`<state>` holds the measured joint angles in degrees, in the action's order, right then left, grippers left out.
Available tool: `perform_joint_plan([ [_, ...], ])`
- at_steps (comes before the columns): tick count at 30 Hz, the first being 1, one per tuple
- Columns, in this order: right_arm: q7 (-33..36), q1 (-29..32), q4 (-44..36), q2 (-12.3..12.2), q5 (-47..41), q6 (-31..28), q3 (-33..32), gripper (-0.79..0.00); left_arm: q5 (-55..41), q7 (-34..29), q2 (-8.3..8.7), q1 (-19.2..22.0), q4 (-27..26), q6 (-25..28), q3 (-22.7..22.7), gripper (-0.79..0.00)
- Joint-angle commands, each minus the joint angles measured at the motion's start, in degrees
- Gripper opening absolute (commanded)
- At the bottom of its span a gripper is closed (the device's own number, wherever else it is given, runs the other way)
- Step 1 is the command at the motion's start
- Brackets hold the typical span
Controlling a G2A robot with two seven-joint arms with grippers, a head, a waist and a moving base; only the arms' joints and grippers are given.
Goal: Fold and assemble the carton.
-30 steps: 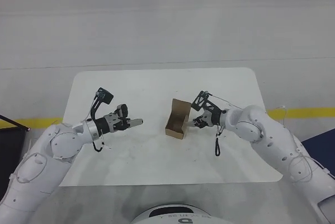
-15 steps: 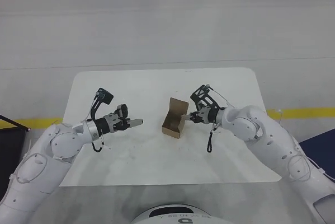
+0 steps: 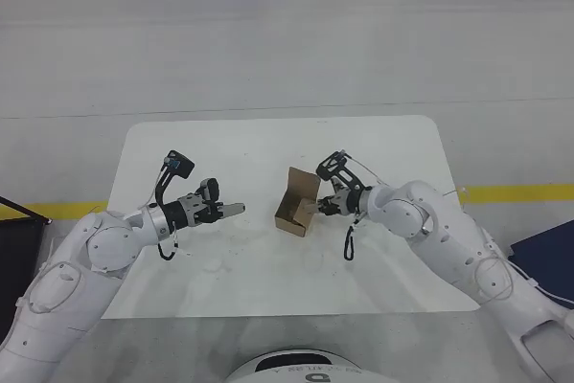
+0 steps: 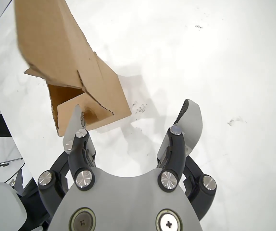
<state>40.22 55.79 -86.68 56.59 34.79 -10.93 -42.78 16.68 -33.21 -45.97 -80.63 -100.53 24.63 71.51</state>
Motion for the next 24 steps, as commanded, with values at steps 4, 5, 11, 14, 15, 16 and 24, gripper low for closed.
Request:
perform_joint_plan([
  [4,2.3,-1.5,0.4,1.1,0.9,0.9,1.6,-0.105,0.0,0.0,0.00,0.0,0.0,0.0,0.0,0.000],
  [5,2.5,-1.7,0.4,1.3,1.3,0.9,1.9,-0.114,0.0,0.0,0.00,0.0,0.0,0.0,0.0,0.000],
  [11,3.9,-2.9,-0.2,2.2,3.3,0.5,3.3,-0.397,0.0,0.0,0.00,0.0,0.0,0.0,0.0,0.000],
  [14,5.5,-3.3,-0.1,2.5,3.9,0.0,3.6,-0.514,0.0,0.0,0.00,0.0,0.0,0.0,0.0,0.000],
  [15,6.1,-3.5,-0.2,2.6,4.1,-0.1,3.6,-0.573,0.0,0.0,0.00,0.0,0.0,0.0,0.0,0.000],
  [16,6.8,-3.6,-0.3,2.7,4.5,-0.6,3.8,-0.585,0.0,0.0,0.00,0.0,0.0,0.0,0.0,0.000],
  [24,9.0,-4.8,-1.9,2.9,6.3,-7.8,3.8,-0.690,0.0,0.0,0.00,0.0,0.0,0.0,0.0,0.000],
])
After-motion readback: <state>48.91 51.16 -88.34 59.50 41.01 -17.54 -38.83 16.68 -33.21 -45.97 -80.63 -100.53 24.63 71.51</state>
